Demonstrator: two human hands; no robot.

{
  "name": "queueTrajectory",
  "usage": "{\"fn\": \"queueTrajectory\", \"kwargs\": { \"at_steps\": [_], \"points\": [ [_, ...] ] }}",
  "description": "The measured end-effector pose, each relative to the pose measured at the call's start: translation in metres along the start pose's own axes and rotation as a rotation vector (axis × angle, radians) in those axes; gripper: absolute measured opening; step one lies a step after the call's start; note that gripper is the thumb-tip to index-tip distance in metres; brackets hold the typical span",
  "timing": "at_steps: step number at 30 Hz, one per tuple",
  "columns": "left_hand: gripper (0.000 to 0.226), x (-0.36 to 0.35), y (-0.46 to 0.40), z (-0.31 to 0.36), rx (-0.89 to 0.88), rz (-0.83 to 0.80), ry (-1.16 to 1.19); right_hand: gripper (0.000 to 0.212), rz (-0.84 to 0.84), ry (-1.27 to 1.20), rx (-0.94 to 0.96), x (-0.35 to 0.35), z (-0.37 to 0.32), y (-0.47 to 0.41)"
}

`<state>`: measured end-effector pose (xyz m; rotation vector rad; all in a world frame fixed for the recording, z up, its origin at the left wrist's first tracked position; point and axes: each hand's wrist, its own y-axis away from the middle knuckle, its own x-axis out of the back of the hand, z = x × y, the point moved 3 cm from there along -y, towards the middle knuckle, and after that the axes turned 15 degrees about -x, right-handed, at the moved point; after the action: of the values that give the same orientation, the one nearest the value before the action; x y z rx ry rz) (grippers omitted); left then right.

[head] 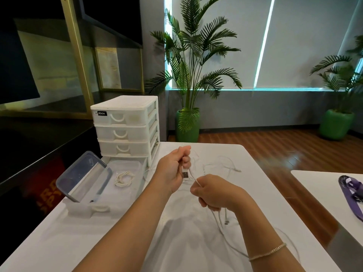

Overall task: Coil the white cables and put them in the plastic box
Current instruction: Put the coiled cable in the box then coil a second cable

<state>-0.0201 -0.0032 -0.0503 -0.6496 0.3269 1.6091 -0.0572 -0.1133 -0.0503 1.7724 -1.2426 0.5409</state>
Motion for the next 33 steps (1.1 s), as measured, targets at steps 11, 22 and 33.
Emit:
{"fn": "queueTrajectory", "kwargs": {
  "at_steps": [11,22,33],
  "points": [
    [0.032,-0.009,0.009,-0.001,-0.361,-0.358,-1.031,0.025,-0.054,-0.040,0.122,0.008,-0.002,0.016],
    [0.042,-0.001,0.016,-0.005,-0.109,-0.647,-0.946,0.014,0.171,-0.317,0.136,0.030,0.005,0.011],
    [0.047,0.015,0.017,-0.009,0.280,-0.583,-0.115,0.024,0.261,-0.886,0.080,0.038,0.021,-0.004]
  ]
}}
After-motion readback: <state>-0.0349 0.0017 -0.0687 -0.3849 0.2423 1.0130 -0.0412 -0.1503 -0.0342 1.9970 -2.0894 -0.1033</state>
